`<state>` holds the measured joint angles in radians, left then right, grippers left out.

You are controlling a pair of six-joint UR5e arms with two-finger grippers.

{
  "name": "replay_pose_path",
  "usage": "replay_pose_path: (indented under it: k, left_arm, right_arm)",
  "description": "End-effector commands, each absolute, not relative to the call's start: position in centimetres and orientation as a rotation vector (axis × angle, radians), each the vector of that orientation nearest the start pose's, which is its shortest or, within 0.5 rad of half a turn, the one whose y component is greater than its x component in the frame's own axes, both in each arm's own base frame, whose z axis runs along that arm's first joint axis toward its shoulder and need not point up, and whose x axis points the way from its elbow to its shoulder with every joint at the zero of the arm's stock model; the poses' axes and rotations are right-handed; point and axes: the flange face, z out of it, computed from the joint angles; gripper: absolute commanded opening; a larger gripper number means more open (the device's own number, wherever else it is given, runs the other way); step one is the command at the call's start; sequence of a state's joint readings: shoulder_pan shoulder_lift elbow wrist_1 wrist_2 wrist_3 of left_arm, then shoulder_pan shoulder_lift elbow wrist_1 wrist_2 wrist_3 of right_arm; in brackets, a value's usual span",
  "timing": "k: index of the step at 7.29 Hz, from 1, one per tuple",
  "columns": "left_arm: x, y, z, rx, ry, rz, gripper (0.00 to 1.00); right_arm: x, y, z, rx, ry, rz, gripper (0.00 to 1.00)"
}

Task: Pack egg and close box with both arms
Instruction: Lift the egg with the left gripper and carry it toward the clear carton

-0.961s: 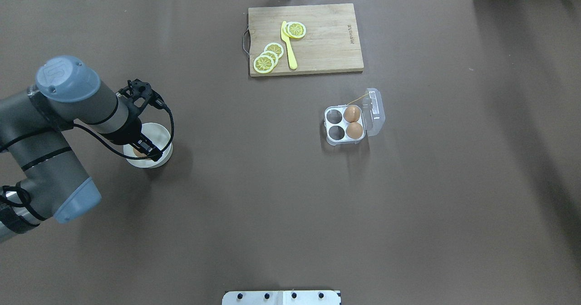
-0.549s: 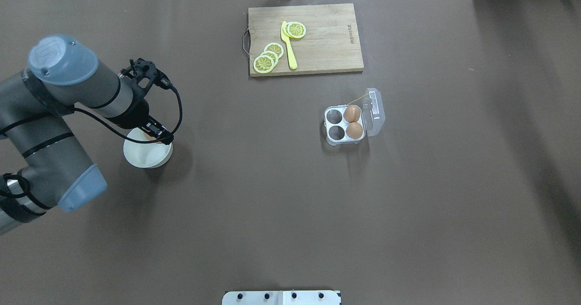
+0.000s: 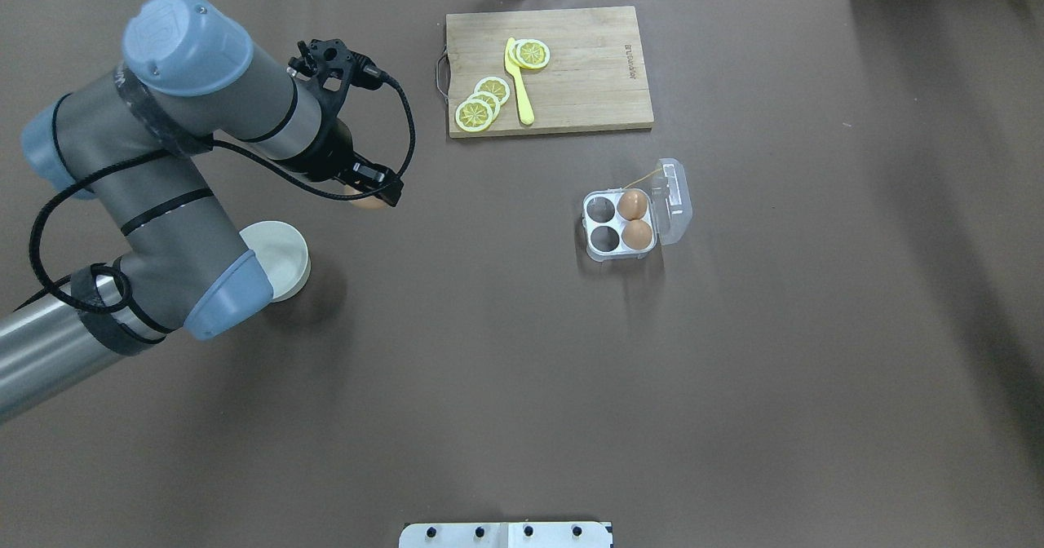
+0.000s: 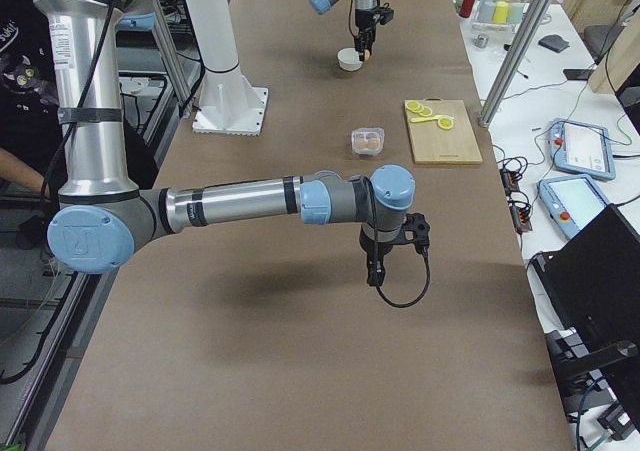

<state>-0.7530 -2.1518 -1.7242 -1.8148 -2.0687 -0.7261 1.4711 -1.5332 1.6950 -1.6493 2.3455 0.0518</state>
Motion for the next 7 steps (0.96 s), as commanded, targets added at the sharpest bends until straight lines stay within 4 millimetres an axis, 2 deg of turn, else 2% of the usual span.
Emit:
replay_pose_path:
  k: [1, 2, 3, 5, 6, 7]
  left_arm:
    - [43.9, -52.9, 20.1, 0.417, 1.133, 0.156, 0.34]
    - [45.3, -53.8, 19.7, 0.414, 1.191, 0.108, 0.34]
    - [46.2, -54.2, 17.3, 0.442, 1.215, 0.062, 0.34]
    - [51.7, -51.3, 13.4, 0.495, 1.243, 0.023, 0.34]
    - [55.0, -49.4, 12.1, 0.509, 1.273, -0.011, 0.34]
    - [57.3, -47.7, 11.8, 0.533, 1.298, -0.048, 0.34]
  right_arm:
    - [1.3, -51.2, 58.7, 0.017, -0.778, -0.076, 1.00]
    - [1.3, -51.1, 58.8, 0.014, -0.778, -0.075, 1.00]
    - [1.4, -51.1, 58.8, 0.016, -0.778, -0.074, 1.00]
    - [1.5, -50.9, 58.8, 0.014, -0.778, -0.073, 1.00]
    - [1.5, -50.9, 58.8, 0.014, -0.778, -0.073, 1.00]
    - [1.4, -51.0, 58.8, 0.017, -0.778, -0.074, 1.00]
